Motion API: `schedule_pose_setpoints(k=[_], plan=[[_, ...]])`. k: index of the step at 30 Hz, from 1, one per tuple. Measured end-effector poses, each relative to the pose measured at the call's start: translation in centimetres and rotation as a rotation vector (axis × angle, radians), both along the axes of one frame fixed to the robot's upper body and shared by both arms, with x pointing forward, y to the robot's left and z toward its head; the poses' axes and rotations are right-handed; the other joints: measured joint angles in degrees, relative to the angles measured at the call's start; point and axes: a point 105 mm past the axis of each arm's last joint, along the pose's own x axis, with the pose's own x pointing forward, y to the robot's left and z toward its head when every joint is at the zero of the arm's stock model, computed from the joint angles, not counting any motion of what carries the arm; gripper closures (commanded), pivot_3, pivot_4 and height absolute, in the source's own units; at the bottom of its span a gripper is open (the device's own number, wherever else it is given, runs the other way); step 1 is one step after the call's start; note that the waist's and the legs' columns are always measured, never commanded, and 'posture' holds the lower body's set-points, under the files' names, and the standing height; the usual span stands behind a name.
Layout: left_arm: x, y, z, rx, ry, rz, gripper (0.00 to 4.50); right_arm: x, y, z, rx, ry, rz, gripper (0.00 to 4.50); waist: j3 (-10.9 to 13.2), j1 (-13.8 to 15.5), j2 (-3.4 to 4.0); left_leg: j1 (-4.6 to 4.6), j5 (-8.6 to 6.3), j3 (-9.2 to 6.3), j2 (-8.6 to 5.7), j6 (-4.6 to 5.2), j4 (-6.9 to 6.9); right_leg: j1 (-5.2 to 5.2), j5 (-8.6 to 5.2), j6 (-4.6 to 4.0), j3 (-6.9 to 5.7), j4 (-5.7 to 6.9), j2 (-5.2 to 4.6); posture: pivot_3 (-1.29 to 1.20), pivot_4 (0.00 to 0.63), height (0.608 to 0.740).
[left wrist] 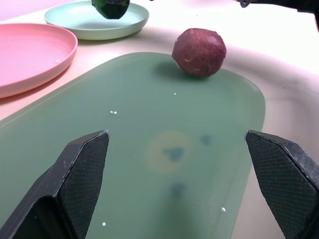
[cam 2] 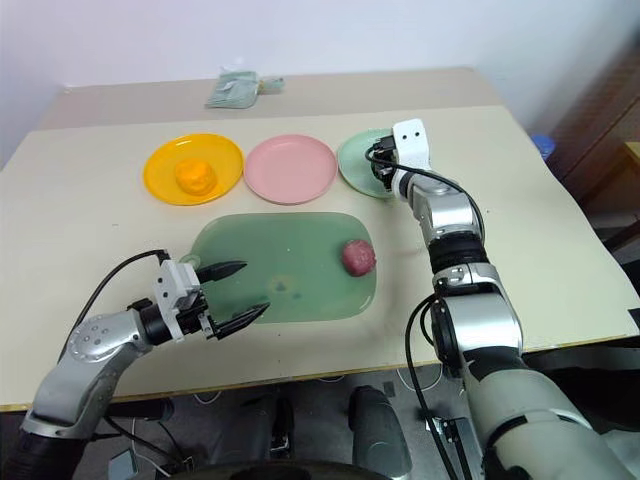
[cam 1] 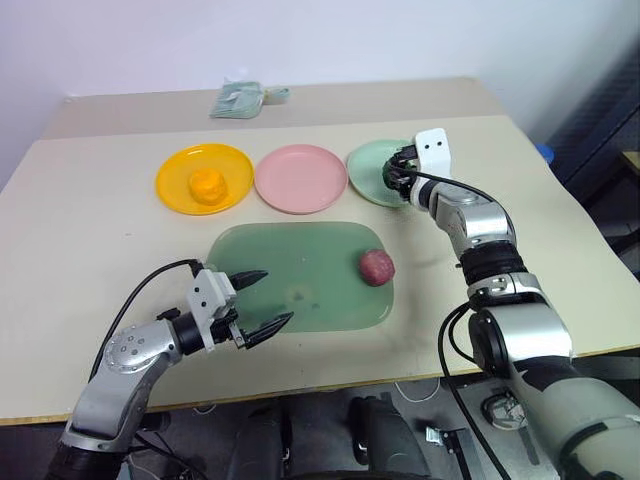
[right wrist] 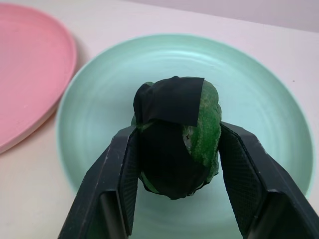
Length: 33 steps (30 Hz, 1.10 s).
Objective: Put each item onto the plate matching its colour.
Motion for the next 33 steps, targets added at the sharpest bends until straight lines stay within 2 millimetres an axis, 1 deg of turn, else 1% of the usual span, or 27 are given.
schedule_pose_setpoints(k=[1,3,4,7,10,11,13,14,15,18,20,21,22,23,24,26,28,30,33], plan=[[0.0,0.0,-0.1,0.000,0.003,0.003,0.00,0.0,-0.2,-0.3,0.007,0.004,-0.004,1.26,0.0,0.0,0.00,0.00,0.00,0.00,0.01,0.00,0.00,0.00,0.00,0.00,0.00,0.00,0.00,0.00,0.150,0.740],[-0.1,0.0,-0.2,0.001,0.012,0.007,0.00,0.1,-0.3,-0.7,0.015,0.010,-0.007,0.31,0.0,0.0,0.01,0.00,0.00,0.00,0.01,0.00,0.00,0.00,0.00,0.00,0.01,0.00,0.00,0.00,0.150,0.740],[-0.1,-0.1,-0.1,0.001,0.010,0.006,0.00,0.1,-0.3,-0.7,0.018,0.007,-0.006,0.03,0.0,0.0,0.01,0.00,0.00,0.00,0.02,0.00,0.00,0.00,0.00,0.00,0.02,0.00,-0.01,0.00,0.150,0.740],[-0.2,-0.4,0.3,0.001,-0.002,0.004,0.00,0.2,-0.4,-0.1,0.017,-0.030,-0.003,0.03,0.0,0.0,0.01,0.00,0.00,-0.01,0.03,0.00,0.00,0.00,0.00,0.00,0.02,0.00,-0.01,0.00,0.150,0.740],[-0.2,-0.6,0.4,0.002,0.001,0.001,0.00,-0.3,-0.7,1.6,-0.009,-0.123,0.027,0.03,0.0,0.2,0.04,0.00,0.00,-0.03,0.02,0.00,0.00,0.00,0.00,0.00,0.02,-0.01,-0.02,0.00,0.150,0.740],[-0.3,-0.6,0.4,0.003,0.004,0.001,0.00,-0.6,-0.9,2.1,-0.020,-0.154,0.047,0.03,0.0,0.2,0.04,0.00,0.00,-0.04,0.04,0.00,0.00,0.02,0.00,0.00,0.02,-0.02,-0.02,0.00,0.150,0.740],[-0.3,-0.6,0.5,0.006,0.006,-0.003,0.00,-1.9,-1.2,2.4,-0.050,-0.203,0.117,0.03,0.0,0.4,0.03,0.00,0.00,-0.07,0.05,0.00,0.00,0.03,0.00,0.01,0.02,-0.03,-0.02,0.00,0.150,0.740],[-0.3,-0.7,0.6,0.007,0.005,-0.007,0.00,-3.4,-1.2,2.3,-0.076,-0.234,0.192,0.03,0.0,0.7,0.04,-0.01,-0.01,-0.11,0.08,0.01,-0.02,0.05,0.00,0.02,0.01,-0.06,-0.03,0.00,0.150,0.740],[-0.4,-0.6,0.6,0.014,0.006,-0.008,0.00,-5.2,-1.0,1.7,-0.094,-0.239,0.281,0.03,0.0,1.0,0.05,-0.01,-0.02,-0.12,0.09,0.03,-0.03,0.05,-0.01,0.03,0.01,-0.08,-0.03,0.00,0.150,0.740],[-0.3,-0.6,0.7,0.015,0.010,-0.020,0.00,-9.3,0.4,0.7,-0.093,-0.198,0.498,0.03,0.1,1.3,0.16,0.04,-0.02,-0.02,0.09,0.03,0.00,0.04,-0.01,0.01,0.06,-0.07,-0.03,0.00,0.150,0.740],[-0.4,-0.8,0.8,0.009,0.013,-0.039,0.00,-11.7,1.3,1.1,-0.109,-0.189,0.616,0.03,0.1,1.4,0.16,0.07,-0.01,-0.03,0.08,0.01,0.04,0.05,-0.10,-0.15,0.07,-0.06,-0.01,0.00,0.150,0.740],[-0.4,-0.9,0.8,0.010,0.017,-0.046,0.00,-12.6,1.6,1.2,-0.117,-0.184,0.655,0.03,0.1,1.5,0.15,0.10,-0.01,-0.04,0.08,0.01,0.06,0.09,-0.11,-0.16,0.07,-0.06,0.01,0.00,0.150,0.740],[-0.4,-1.1,0.8,0.009,0.018,-0.059,0.00,-13.7,1.8,1.0,-0.134,-0.165,0.690,0.03,0.1,1.7,0.13,0.11,-0.01,-0.07,0.08,0.01,0.06,0.13,-0.12,-0.18,0.06,-0.07,0.02,0.00,0.150,0.740],[-0.4,-1.2,0.9,0.010,0.018,-0.067,0.00,-14.6,1.9,0.4,-0.141,-0.138,0.720,0.03,0.0,1.9,0.09,0.11,-0.01,-0.10,0.08,0.01,0.06,0.15,-0.12,-0.19,0.05,-0.11,0.02,0.00,0.150,0.740],[-0.4,-1.4,0.9,0.010,0.016,-0.074,0.00,-15.6,2.1,-0.6,-0.147,-0.094,0.749,0.03,0.0,2.0,0.06,0.10,-0.01,-0.12,0.08,0.01,0.06,0.17,-0.13,-0.20,0.04,-0.16,0.01,0.00,0.150,0.740],[-0.3,-1.5,1.1,0.011,0.014,-0.080,0.00,-16.9,2.5,-2.8,-0.131,-0.013,0.781,0.03,0.0,1.9,0.06,0.08,-0.01,-0.08,0.06,0.01,0.08,0.17,-0.13,-0.20,0.07,-0.21,-0.03,0.00,0.150,0.740],[-0.3,-1.5,1.0,0.013,0.017,-0.082,0.00,-17.3,2.7,-3.7,-0.122,0.026,0.785,0.03,0.0,1.7,0.07,0.08,-0.01,-0.04,0.04,0.01,0.10,0.15,-0.13,-0.20,0.09,-0.21,-0.03,0.00,0.150,0.740],[-0.3,-1.5,1.1,0.013,0.018,-0.086,0.00,-17.2,2.6,-3.6,-0.126,0.023,0.775,0.03,0.0,1.8,0.06,0.08,-0.01,-0.06,0.03,0.01,0.10,0.15,-0.13,-0.21,0.09,-0.21,0.03,0.00,0.150,0.740],[-0.3,-1.7,1.1,0.014,0.018,-0.093,0.00,-16.5,3.0,-3.8,-0.130,0.006,0.738,0.03,0.0,1.8,0.06,0.08,-0.01,-0.08,0.02,0.01,0.10,0.15,-0.13,-0.21,0.09,-0.21,0.06,0.00,0.150,0.740]])
